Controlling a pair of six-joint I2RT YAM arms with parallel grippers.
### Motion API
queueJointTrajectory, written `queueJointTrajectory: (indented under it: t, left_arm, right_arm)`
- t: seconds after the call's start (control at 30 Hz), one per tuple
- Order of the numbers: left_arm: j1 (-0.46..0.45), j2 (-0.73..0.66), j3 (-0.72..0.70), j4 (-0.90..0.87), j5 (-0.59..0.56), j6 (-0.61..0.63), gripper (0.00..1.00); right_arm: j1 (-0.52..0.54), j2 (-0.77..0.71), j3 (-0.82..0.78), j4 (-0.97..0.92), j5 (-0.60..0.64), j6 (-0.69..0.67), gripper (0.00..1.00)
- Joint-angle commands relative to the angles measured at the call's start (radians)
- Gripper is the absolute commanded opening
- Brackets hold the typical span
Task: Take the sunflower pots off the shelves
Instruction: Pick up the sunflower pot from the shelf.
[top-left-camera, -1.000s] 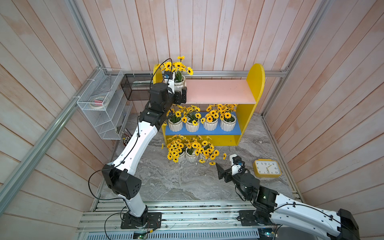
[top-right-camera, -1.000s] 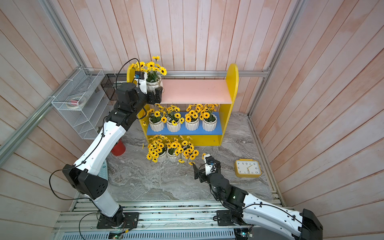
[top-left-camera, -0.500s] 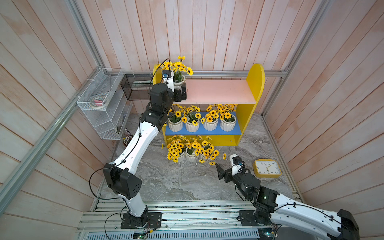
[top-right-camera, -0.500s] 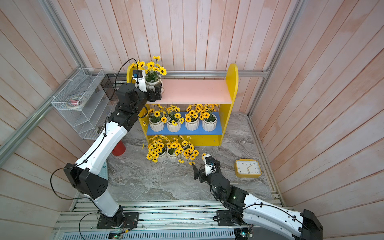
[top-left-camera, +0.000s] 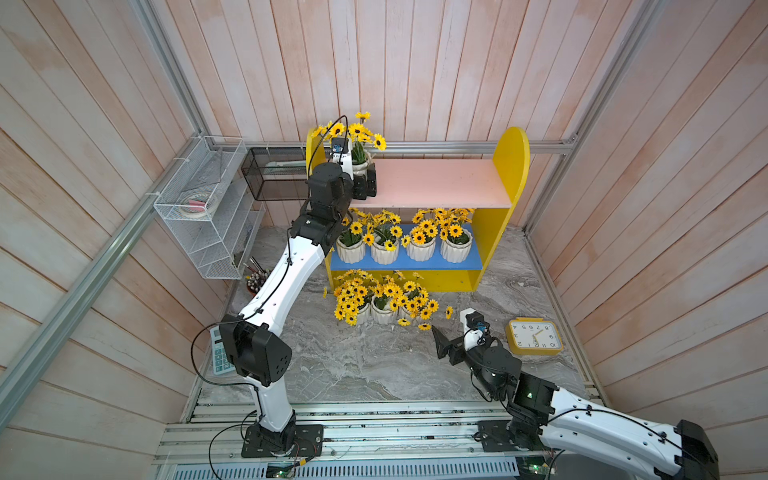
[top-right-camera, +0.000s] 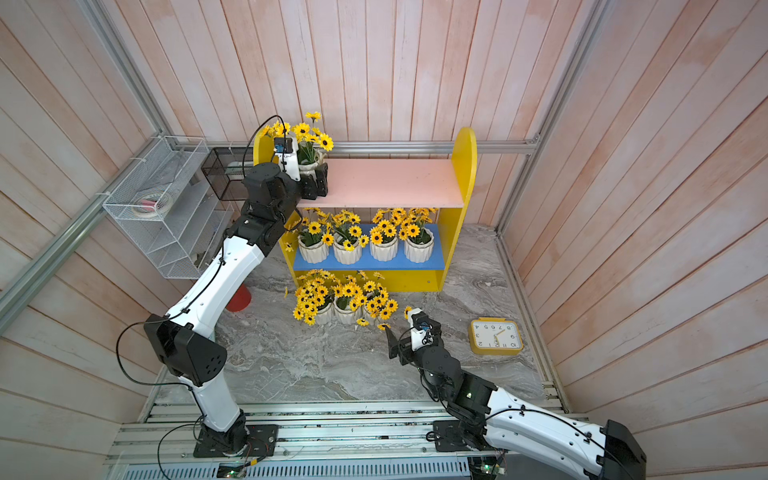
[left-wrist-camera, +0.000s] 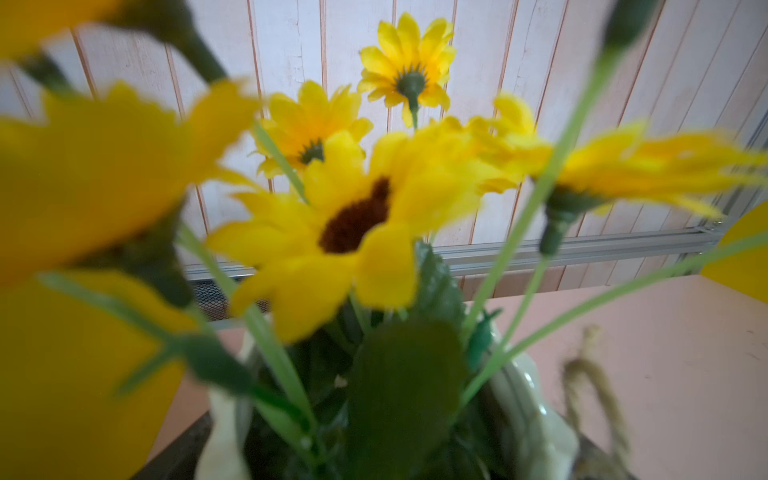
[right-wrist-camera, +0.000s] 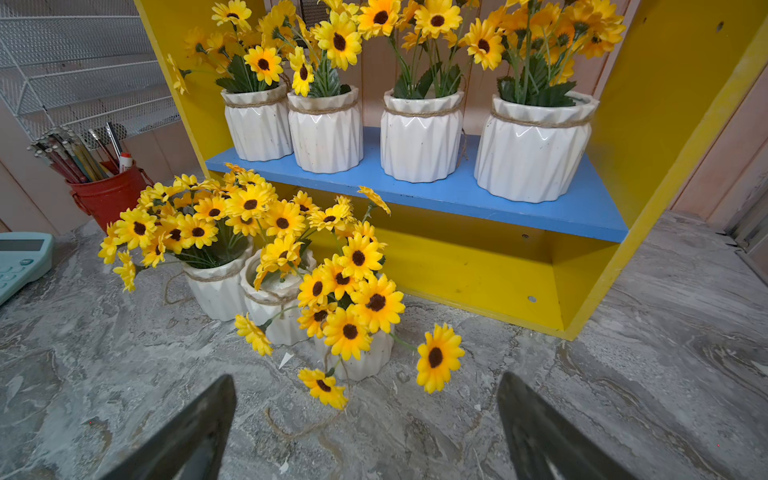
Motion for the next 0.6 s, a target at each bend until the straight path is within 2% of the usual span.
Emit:
queueJointTrajectory:
  t: [0.0, 0.1, 0.2, 0.37, 0.4, 0.47, 0.57]
  left_arm:
    - [0.000, 0.025, 0.034, 0.001, -0.022, 0.020, 1.00]
    - [0.001, 0.042, 0.041, 0.007, -0.024, 0.032, 1.00]
    - [0.001, 0.047, 0.041, 0.011, -0.033, 0.053, 0.96]
    - [0.001, 0.033, 0.015, 0.028, -0.034, 0.078, 0.82]
    - [0.002, 0.027, 0.002, 0.038, -0.027, 0.082, 0.77]
    - [0.002, 0.013, -0.018, 0.053, -0.017, 0.085, 0.58]
    - [0.001, -0.002, -0.018, 0.044, 0.026, 0.082, 0.16]
  right_arm:
    - [-0.007, -0.009, -0.012, 0.017, -0.011, -0.006, 0.98]
    - [-0.007, -0.009, -0.011, 0.017, -0.013, -0.007, 0.98]
    - [-0.008, -0.012, -0.012, 0.015, -0.012, -0.006, 0.98]
    - [-0.009, -0.017, -0.012, 0.017, -0.007, -0.009, 0.98]
    - [-0.008, -0.019, -0.013, 0.018, -0.006, -0.010, 0.98]
    - [-0.009, -0.019, -0.010, 0.016, -0.005, -0.009, 0.98]
    - [-0.009, -0.022, -0.002, 0.004, 0.012, -0.006, 0.98]
